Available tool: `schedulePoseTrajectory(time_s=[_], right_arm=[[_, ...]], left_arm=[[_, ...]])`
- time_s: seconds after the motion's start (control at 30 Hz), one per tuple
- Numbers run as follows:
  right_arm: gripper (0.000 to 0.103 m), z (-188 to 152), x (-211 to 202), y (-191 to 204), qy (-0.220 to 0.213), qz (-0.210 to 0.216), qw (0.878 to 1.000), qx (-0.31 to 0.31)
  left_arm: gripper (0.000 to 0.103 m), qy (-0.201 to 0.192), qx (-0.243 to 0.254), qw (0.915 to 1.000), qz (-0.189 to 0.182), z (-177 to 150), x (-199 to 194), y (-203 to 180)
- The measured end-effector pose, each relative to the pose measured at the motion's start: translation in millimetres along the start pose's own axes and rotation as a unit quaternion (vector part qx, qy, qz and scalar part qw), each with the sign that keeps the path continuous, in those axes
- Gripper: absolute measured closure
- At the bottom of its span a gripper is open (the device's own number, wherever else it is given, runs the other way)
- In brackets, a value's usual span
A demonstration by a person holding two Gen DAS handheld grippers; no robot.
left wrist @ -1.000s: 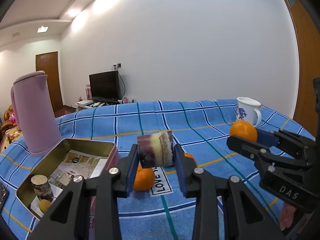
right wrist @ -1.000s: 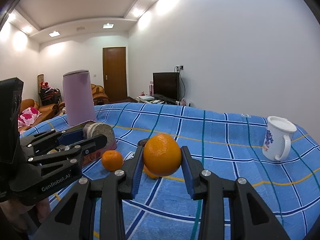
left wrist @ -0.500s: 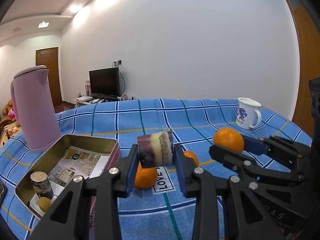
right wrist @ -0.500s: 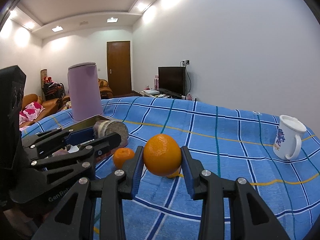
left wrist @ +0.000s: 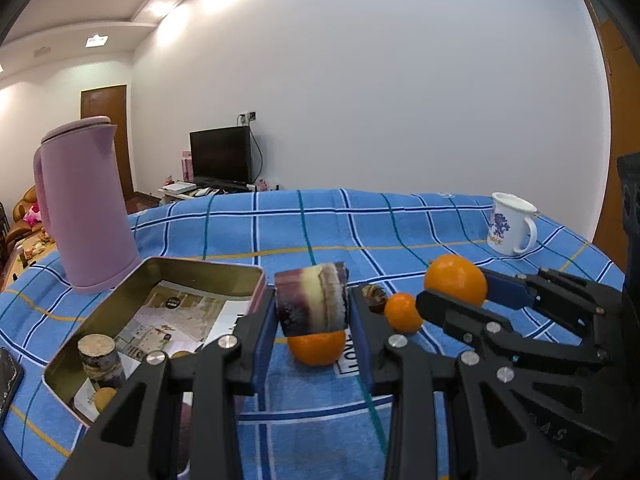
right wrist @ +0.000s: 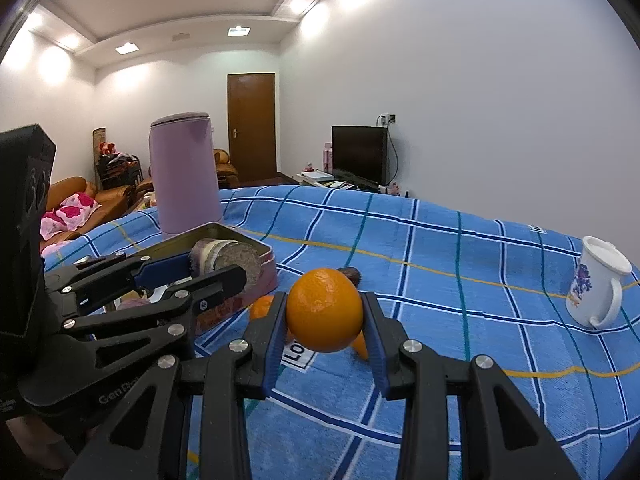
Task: Organize fruits
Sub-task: 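Carry the striped root piece and orange over the pink tin box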
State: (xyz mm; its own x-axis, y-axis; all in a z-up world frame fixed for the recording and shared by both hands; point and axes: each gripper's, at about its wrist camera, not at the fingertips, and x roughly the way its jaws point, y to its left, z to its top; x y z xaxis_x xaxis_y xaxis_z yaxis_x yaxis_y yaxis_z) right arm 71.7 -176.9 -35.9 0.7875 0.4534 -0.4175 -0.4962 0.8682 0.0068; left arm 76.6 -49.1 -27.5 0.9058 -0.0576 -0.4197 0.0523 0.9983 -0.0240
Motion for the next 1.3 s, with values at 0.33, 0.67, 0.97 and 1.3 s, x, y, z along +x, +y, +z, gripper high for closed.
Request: schedulePoseTrajectory(time_s=[0.33, 0.67, 0.97, 1.3], right_arm=[[0.065, 10, 12, 19, 0.01, 0.02, 0.999, -0.023], [0.065, 22, 25, 40, 0.015, 0.041, 0.998, -0.039], [0.065, 30, 37, 61, 0.012, 0.057, 0.997, -0.052], [0.065, 41, 51, 81, 0.009, 0.083, 0.994, -0.063]], left_arm=[[0.067, 0.011, -0.01, 0.9998, 0.016, -1, 1, 22], [0.067, 0.02, -0.02, 0.999, 0.035, -2, 1, 45], [0.067, 0.032, -0.027, 0.9974, 0.058, -4, -2, 69], [0.067, 0.043, -0.037, 0.9943, 0.091, -2, -4, 99]])
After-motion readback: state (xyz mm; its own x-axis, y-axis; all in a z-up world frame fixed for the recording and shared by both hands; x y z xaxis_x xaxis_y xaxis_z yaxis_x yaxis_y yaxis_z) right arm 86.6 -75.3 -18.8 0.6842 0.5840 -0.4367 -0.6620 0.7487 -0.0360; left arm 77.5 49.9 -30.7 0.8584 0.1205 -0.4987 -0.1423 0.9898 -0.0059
